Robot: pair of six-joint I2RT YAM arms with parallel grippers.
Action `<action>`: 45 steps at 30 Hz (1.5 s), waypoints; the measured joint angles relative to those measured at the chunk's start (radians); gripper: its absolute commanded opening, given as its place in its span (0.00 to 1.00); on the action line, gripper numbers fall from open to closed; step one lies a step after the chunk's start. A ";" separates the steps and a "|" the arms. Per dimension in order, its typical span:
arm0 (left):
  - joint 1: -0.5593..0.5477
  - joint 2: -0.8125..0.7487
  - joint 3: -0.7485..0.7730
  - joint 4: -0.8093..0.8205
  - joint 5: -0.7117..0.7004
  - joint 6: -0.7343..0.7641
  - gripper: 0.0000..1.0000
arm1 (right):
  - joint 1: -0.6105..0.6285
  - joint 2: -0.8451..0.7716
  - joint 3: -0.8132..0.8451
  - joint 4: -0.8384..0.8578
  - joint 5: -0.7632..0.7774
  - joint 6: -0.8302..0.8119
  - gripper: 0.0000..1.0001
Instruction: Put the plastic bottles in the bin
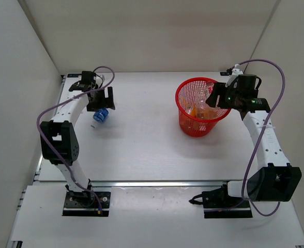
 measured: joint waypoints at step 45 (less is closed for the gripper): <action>-0.018 0.274 0.296 -0.069 0.044 -0.012 0.56 | -0.146 -0.333 -0.029 -0.081 0.051 0.015 0.99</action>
